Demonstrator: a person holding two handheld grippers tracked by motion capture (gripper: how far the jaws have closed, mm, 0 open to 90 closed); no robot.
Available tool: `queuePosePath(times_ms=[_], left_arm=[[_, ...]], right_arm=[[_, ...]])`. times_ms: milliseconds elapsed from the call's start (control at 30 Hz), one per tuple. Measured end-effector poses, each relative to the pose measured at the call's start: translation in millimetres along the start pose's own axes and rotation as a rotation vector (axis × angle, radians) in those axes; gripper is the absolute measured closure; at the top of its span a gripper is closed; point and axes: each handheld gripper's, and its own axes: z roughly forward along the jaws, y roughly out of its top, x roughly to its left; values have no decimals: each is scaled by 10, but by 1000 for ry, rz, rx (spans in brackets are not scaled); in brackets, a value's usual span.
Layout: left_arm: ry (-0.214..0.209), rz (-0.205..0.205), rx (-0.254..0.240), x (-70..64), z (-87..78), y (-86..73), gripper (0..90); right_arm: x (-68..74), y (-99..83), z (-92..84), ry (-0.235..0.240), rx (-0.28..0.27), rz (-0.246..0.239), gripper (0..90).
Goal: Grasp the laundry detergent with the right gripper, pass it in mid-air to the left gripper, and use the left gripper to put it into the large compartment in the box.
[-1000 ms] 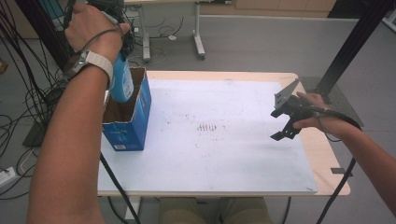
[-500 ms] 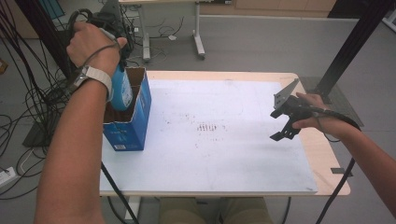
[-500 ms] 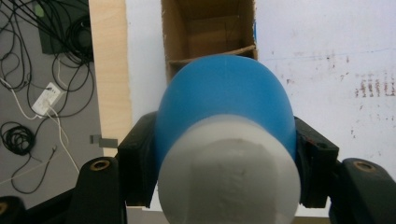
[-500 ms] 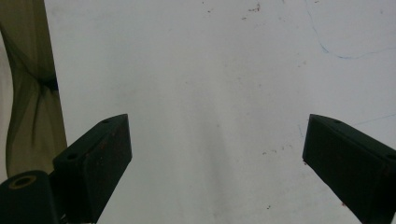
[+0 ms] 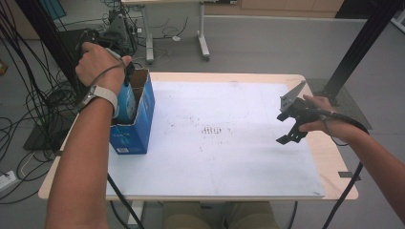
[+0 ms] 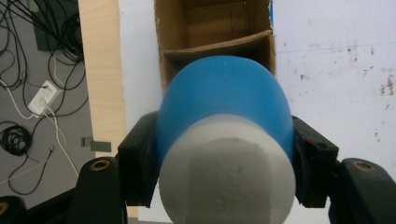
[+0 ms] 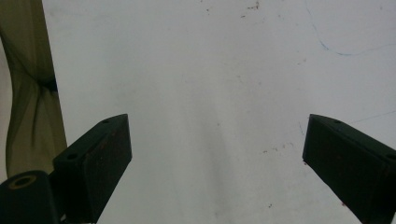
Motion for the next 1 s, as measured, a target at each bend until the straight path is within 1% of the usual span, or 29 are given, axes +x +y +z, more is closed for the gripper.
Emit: queuePosePath(times_ms=[133,367,567,767,1000], left_arm=[[6,3,6,-5,131,-23,373],[-3,7,18,-18,362,-67,374],[-5,14,21,-49,528,-91,375],[-18,14,22,-58,654,-107,375],[-15,23,30,-63,774,-115,375]], right_arm=[[8,-2,12,2,-1,4,81],[12,-17,31,4,2,13,81],[18,-22,38,5,-1,16,81],[24,-30,47,8,1,23,81],[21,-34,44,8,-2,27,81]])
